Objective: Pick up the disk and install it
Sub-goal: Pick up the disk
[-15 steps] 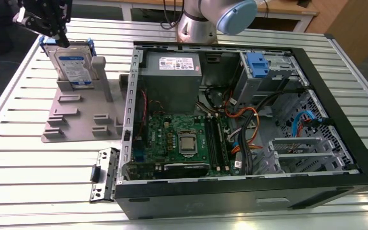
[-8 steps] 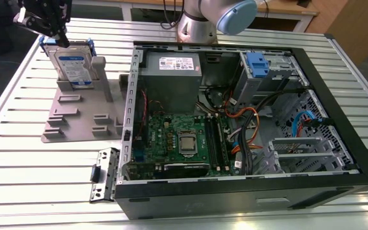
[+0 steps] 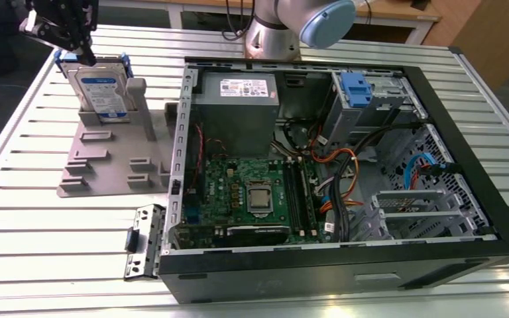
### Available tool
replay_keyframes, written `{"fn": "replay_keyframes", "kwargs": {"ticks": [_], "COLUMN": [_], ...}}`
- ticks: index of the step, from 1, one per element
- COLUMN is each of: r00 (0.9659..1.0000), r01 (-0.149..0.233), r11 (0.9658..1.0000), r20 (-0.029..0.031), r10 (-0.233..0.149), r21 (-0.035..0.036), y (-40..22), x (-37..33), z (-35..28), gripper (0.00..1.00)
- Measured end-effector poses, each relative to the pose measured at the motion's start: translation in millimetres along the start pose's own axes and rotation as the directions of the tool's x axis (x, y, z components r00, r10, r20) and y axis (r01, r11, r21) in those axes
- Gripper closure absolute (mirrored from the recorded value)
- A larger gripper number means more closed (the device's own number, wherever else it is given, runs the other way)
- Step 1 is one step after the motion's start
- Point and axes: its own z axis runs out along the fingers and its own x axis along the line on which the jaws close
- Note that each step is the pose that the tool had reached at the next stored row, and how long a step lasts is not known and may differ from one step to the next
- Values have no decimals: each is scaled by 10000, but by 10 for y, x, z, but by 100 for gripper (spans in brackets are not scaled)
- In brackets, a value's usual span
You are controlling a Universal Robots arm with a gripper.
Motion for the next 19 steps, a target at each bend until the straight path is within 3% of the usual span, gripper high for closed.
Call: {"fn": "replay_keyframes", "kwargs": {"ticks": [19], "r00": [9982], "r01": [600], "r11": [9982], "r20": [11], "r10": [-600], "r21": [-18], "y": [0], "x": [0], "z": [0], "gripper": [90]}}
